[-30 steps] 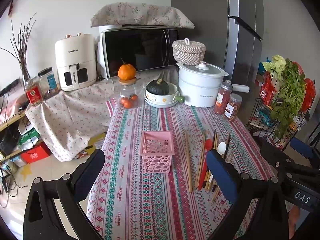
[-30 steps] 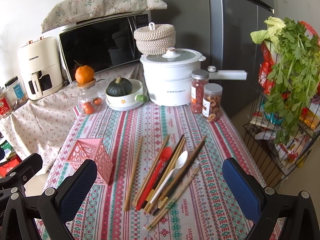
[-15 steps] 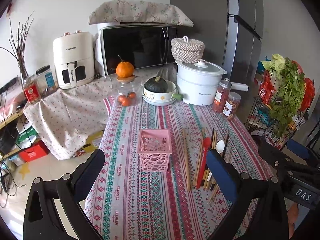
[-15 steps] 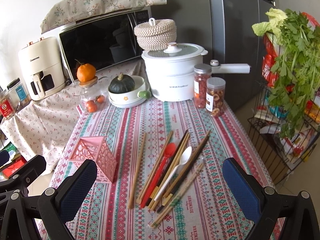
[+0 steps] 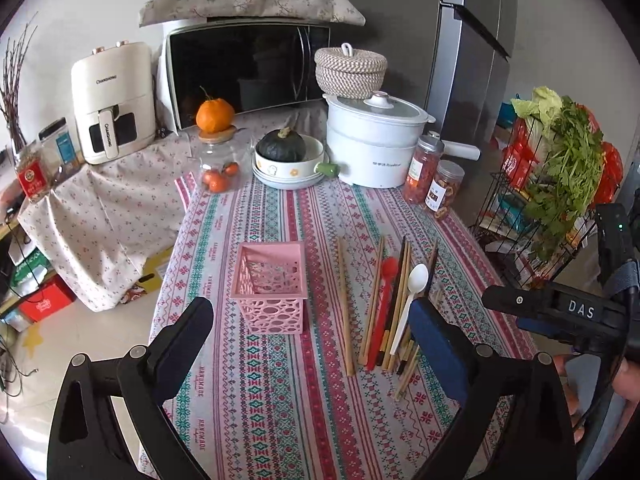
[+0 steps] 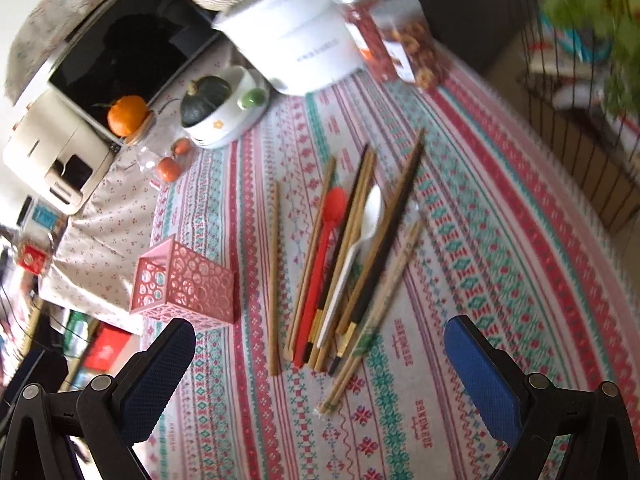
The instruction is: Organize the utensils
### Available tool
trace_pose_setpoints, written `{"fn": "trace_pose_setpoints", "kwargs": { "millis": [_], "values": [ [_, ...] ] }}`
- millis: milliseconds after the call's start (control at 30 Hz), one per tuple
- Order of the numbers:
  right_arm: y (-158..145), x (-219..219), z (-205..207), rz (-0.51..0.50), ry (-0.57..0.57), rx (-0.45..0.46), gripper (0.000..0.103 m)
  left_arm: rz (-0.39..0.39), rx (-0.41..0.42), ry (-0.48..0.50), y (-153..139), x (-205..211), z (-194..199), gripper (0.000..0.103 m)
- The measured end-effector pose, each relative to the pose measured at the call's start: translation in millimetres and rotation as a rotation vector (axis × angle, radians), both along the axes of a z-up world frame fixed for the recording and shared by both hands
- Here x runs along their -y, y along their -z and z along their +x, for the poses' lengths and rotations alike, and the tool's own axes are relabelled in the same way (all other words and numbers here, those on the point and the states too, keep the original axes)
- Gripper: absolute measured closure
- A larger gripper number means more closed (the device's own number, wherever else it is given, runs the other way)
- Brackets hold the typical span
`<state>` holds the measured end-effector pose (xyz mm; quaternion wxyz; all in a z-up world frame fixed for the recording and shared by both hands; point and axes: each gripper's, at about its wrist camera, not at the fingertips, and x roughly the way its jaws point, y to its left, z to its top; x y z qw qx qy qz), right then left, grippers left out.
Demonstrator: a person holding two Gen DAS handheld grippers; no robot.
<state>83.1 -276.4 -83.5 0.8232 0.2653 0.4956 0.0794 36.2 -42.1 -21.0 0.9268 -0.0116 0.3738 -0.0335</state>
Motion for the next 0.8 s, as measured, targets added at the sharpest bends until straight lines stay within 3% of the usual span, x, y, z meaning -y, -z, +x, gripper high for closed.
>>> {"fn": "trace_pose_setpoints", "kwargs": {
  "millis": [133, 267, 333, 500, 633, 733, 767, 800],
  "values": [
    [29, 29, 22, 0.107, 0.062, -0.115, 0.001, 0.011, -0.076, 0.064, 13, 33, 37, 0.005],
    [47, 43, 22, 0.211, 0.108, -0.181, 0.003, -0.025, -0.262, 0.067, 50, 54, 90, 0.041],
    [47, 46, 18, 0.238, 0.103, -0.174, 0.003, -0.046, -0.337, 0.070, 69, 64, 115, 0.050],
    [49, 61, 12, 0.301, 0.129, -0.159, 0.004, 0.134, -0.413, 0.032, 118, 97, 166, 0.054],
    [49, 69, 9, 0.348, 0.146, -0.154, 0.011, 0.197, -0.491, -0.067, 151, 92, 195, 0.054],
    [46, 69, 11, 0.348, 0.132, -0.143, 0.015, 0.201, -0.538, -0.073, 172, 91, 205, 0.054],
    [46, 68, 12, 0.348, 0.123, -0.144, 0.018, 0.178, -0.523, -0.076, 172, 90, 205, 0.057],
    [47, 67, 14, 0.353, 0.115, -0.145, 0.021, 0.154, -0.523, -0.067, 173, 89, 205, 0.066]
  ]
}}
